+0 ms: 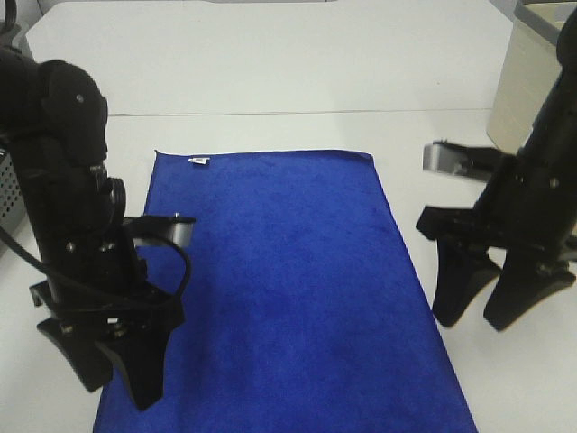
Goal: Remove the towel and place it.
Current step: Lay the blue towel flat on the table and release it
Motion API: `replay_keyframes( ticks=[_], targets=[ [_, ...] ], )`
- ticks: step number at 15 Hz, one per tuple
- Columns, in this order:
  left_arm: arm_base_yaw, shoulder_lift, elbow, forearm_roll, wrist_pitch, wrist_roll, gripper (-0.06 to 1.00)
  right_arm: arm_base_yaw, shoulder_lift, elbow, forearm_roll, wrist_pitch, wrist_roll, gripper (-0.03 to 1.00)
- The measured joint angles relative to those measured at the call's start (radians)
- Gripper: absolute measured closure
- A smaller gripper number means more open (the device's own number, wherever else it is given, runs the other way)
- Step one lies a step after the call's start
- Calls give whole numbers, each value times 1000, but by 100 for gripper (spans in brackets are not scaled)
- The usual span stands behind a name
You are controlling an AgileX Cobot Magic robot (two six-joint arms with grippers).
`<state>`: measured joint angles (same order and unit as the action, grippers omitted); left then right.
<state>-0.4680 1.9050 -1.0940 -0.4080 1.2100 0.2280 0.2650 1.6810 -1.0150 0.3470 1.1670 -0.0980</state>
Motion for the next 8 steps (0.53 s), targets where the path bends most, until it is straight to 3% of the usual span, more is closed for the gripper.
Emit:
replay_keyframes(
  ticks=[3, 5, 8],
  targets=[
    [30, 0, -156, 100, 3, -76, 33, 0, -2, -193, -143, -33, 104, 39],
    [92, 1, -290, 121, 3, -119, 33, 0, 25, -347, -214, -49, 136, 39],
    [206, 34, -497, 127, 3, -141, 33, -32, 145, -610, -229, -48, 144, 39]
  ],
)
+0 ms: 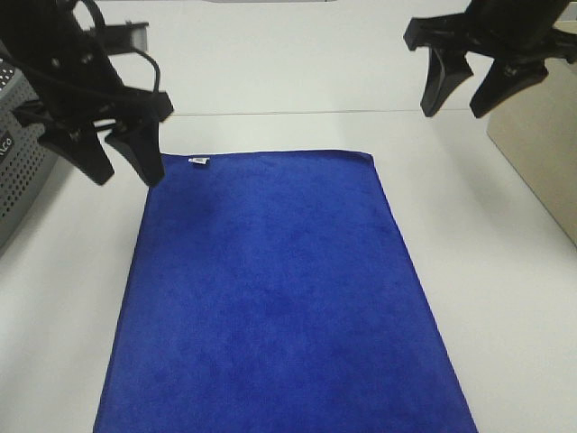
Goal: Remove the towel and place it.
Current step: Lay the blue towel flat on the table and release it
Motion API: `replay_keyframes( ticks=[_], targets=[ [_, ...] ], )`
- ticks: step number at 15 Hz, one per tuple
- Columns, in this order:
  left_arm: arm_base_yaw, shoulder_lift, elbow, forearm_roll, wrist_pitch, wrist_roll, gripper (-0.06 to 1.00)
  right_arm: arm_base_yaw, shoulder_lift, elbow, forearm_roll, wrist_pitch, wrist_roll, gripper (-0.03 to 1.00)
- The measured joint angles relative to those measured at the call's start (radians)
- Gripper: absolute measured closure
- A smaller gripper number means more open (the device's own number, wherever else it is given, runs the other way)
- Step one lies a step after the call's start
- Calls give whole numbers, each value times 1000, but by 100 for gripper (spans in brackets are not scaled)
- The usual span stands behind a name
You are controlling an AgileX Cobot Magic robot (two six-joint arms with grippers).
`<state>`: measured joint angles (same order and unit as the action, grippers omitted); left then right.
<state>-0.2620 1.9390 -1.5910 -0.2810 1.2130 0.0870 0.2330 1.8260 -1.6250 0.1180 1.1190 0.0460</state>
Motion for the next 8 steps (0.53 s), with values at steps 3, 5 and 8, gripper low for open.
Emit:
replay_keyframes(
  ticks=[3, 5, 8],
  targets=[
    [96, 85, -174, 0, 0, -5, 33, -100, 148, -218, 143, 41, -54, 39],
    [143, 154, -261, -11, 1, -5, 33, -136, 225, -301, 222, 75, -128, 39],
    [172, 257, -339, -15, 1, -5, 33, -157, 317, -331, 250, 95, -189, 39]
  ],
)
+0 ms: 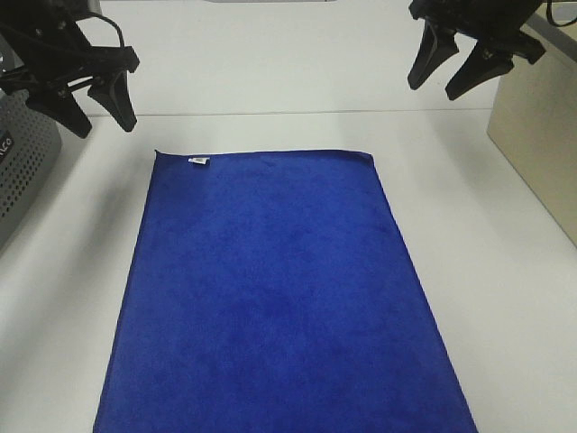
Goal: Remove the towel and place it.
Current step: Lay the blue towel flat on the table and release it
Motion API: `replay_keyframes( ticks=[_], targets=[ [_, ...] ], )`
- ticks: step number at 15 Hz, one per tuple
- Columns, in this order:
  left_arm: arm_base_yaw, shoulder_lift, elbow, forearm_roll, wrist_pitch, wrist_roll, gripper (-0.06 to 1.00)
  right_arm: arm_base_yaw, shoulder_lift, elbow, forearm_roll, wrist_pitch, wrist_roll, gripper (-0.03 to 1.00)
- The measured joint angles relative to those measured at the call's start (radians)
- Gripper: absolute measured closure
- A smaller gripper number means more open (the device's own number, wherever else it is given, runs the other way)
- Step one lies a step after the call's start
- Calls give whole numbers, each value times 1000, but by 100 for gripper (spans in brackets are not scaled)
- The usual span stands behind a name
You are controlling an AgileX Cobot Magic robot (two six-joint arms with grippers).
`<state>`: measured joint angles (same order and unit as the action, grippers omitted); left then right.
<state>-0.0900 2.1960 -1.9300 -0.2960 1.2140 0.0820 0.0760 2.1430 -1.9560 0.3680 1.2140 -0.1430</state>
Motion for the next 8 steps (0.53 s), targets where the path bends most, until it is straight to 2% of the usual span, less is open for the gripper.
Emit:
replay_keyframes(
  ticks=[5, 8],
  targets=[
    [33, 118, -35, -21, -73, 1, 33, -13, 119, -11, 9, -31, -45, 39],
    [72, 158, -35, -21, -111, 0, 33, -13, 210, -94, 20, -44, -56, 39]
  ],
)
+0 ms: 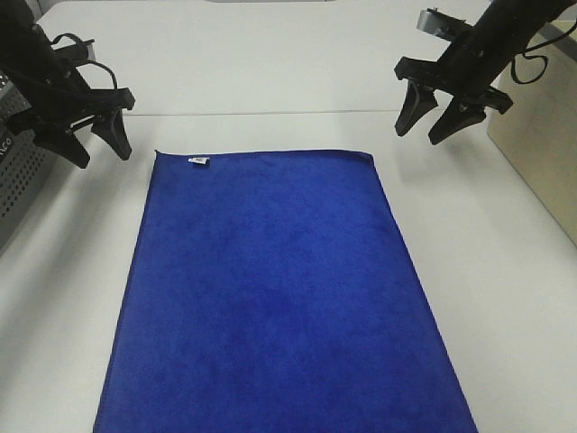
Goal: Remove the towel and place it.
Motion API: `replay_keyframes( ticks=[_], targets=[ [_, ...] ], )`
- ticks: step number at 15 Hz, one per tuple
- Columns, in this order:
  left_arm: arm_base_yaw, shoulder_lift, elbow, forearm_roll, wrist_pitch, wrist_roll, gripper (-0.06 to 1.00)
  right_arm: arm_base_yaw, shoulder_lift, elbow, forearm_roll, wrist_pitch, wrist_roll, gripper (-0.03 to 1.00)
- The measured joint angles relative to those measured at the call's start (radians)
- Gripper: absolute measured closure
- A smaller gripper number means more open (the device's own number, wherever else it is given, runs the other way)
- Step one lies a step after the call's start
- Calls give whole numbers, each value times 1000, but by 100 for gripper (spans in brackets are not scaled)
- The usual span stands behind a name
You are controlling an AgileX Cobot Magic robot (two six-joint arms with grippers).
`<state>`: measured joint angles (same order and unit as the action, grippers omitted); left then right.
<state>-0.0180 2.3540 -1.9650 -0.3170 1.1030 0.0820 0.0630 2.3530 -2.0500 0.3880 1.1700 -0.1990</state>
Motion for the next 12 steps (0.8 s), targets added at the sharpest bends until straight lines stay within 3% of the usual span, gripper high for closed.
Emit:
replay_keyframes(
  ticks=[4, 9, 12],
  targets=[
    [8, 45, -6, -16, -58, 26, 33, 0, 114, -112, 2, -13, 3, 39],
    [8, 50, -6, -37, -168, 47, 33, 0, 160, -124, -1, -55, -7, 39],
    [8, 68, -7, -140, -216, 106, 33, 0, 199, -124, 15, -88, -52, 39]
  ],
)
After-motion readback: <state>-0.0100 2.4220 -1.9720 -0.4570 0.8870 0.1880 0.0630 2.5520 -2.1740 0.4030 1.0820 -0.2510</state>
